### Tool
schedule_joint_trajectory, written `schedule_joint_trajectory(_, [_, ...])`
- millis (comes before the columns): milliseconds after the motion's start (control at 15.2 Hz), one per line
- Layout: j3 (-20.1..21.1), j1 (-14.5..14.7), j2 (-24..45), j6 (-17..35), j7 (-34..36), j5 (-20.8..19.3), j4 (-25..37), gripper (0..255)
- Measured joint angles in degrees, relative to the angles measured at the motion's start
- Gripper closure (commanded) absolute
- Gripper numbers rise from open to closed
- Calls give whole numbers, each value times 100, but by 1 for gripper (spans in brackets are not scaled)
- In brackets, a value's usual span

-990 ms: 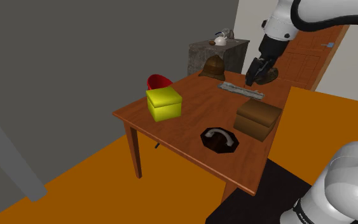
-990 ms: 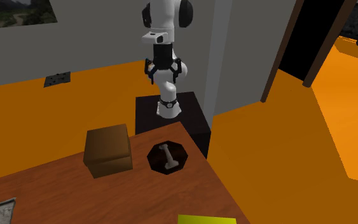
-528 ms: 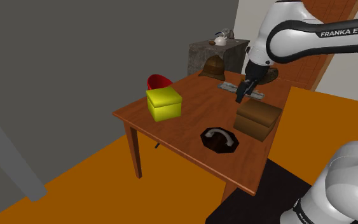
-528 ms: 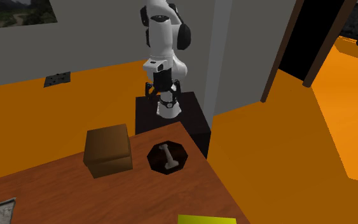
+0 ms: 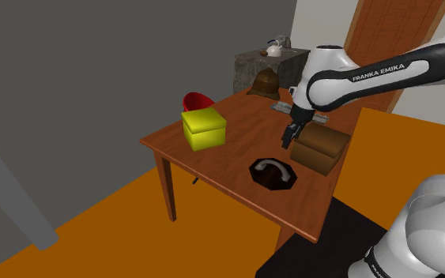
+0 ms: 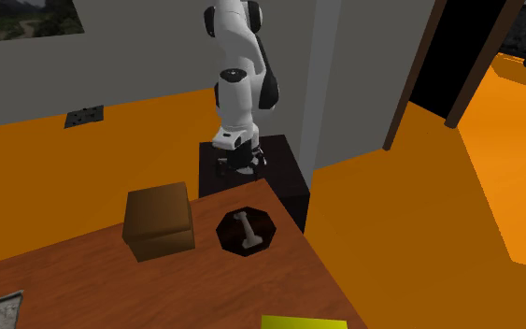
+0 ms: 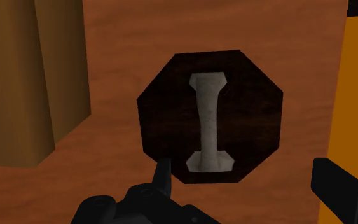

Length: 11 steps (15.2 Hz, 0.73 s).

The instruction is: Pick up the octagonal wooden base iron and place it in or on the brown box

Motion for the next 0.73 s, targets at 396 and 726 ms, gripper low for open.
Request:
schedule_joint_trajectory(396, [-352, 234, 1253, 1089, -629, 285, -23, 0])
schedule_joint_trajectory(726, [-495, 410, 2098, 1774, -1091, 669, 6, 0])
